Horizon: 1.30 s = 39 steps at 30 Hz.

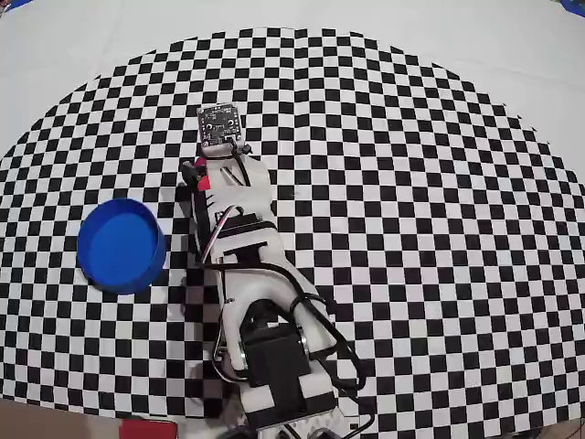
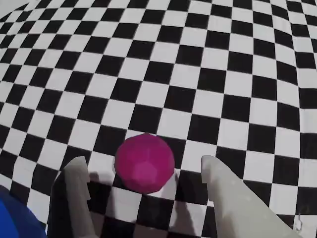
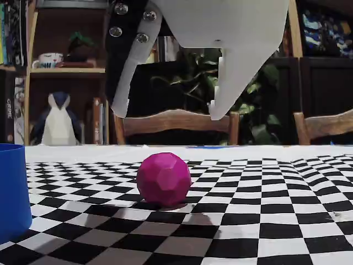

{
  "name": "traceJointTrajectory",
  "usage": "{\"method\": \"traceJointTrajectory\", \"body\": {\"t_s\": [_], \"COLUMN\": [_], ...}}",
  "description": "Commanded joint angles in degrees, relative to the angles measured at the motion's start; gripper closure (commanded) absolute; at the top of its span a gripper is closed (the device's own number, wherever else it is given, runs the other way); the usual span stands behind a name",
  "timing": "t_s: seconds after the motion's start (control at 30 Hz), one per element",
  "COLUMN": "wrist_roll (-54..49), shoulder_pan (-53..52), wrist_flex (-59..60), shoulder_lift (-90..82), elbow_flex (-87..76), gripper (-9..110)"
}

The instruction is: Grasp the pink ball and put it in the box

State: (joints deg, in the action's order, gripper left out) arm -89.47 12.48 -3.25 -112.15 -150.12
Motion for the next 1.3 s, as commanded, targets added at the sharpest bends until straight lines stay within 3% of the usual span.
{"method": "traceJointTrajectory", "body": {"t_s": [0.0, 1.27], "wrist_roll": [-0.5, -0.5], "shoulder_pan": [0.0, 1.1], "wrist_flex": [0.2, -0.2], "shoulder_lift": [0.9, 12.2], "elbow_flex": [2.8, 10.8], "gripper": [75, 75]}}
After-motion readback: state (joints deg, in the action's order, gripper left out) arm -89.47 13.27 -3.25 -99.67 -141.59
